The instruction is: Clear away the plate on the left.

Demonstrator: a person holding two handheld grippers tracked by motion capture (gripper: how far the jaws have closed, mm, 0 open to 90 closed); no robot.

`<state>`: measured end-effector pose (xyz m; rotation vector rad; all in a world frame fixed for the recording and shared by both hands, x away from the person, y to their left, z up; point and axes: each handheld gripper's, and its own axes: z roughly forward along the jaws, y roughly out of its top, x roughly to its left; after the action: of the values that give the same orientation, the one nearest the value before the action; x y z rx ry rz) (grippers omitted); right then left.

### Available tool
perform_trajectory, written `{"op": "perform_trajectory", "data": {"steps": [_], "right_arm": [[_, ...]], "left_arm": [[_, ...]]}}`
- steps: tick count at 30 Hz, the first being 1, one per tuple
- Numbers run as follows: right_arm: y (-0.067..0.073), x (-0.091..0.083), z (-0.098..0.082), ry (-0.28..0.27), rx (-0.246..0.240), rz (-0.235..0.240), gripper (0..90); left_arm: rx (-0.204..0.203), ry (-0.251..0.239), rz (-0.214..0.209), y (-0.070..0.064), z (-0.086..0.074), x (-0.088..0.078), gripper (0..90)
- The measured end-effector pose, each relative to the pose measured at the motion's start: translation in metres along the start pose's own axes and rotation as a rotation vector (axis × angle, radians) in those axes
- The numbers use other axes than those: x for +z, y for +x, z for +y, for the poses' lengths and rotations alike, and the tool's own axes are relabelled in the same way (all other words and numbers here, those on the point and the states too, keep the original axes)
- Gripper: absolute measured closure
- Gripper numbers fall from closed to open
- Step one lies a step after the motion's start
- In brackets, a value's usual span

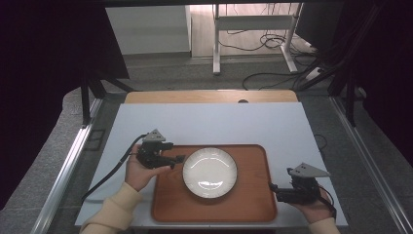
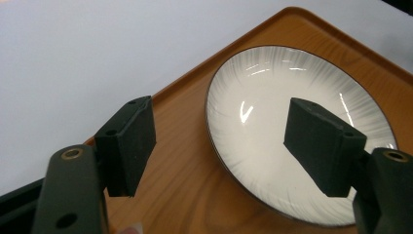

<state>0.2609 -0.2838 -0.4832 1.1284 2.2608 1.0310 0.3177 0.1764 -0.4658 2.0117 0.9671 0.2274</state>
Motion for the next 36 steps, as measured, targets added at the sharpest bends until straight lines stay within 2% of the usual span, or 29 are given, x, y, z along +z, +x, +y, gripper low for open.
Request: {"op": "perform_trajectory", "data": {"steps": [1,4,9,11,14,16,19,21,22,24,28,29,36], "right_arm": [[0.0,0.0,0.0,0.001,0.0,0.0,14.7],[0.0,0.0,0.0,0.0,0.0,0.0,14.7],[0.0,0.0,0.0,0.0,-0.001,0.0,14.7],[0.001,0.0,0.0,0.001,0.0,0.001,14.7],[0.001,0.0,0.001,0.003,-0.001,0.002,14.8],[0.001,0.001,0.001,0.003,-0.002,0.001,14.7],[0.001,0.001,0.001,0.003,-0.003,0.001,14.7],[0.001,0.001,0.0,0.004,-0.005,0.001,14.7],[0.001,0.001,0.0,0.004,-0.005,0.001,14.7],[0.001,0.0,0.0,0.006,-0.006,0.001,14.7],[0.002,0.0,0.0,0.004,-0.007,0.001,14.7],[0.002,0.0,0.001,0.004,-0.007,0.001,14.7],[0.002,0.001,0.001,0.005,-0.009,0.002,14.7]], "left_arm": [[-0.033,-0.017,-0.002,0.003,-0.005,-0.007,27.3],[-0.041,-0.026,0.016,0.007,-0.01,-0.017,27.4],[-0.055,-0.049,0.067,0.015,-0.027,-0.045,27.7],[-0.073,-0.058,0.065,0.016,-0.033,-0.052,27.7],[-0.063,-0.054,0.088,0.015,-0.041,-0.061,27.5],[-0.067,-0.057,0.08,0.015,-0.043,-0.063,27.5],[-0.052,-0.048,0.116,0.013,-0.052,-0.074,27.3],[-0.044,-0.054,0.123,0.011,-0.055,-0.077,27.5],[-0.056,-0.066,0.095,0.009,-0.058,-0.08,27.5],[-0.068,-0.071,0.085,0.009,-0.06,-0.081,27.4],[-0.078,-0.059,0.104,0.011,-0.069,-0.085,27.5],[-0.064,-0.049,0.131,0.01,-0.072,-0.087,27.5],[-0.057,-0.045,0.127,0.007,-0.073,-0.087,27.5]]}}
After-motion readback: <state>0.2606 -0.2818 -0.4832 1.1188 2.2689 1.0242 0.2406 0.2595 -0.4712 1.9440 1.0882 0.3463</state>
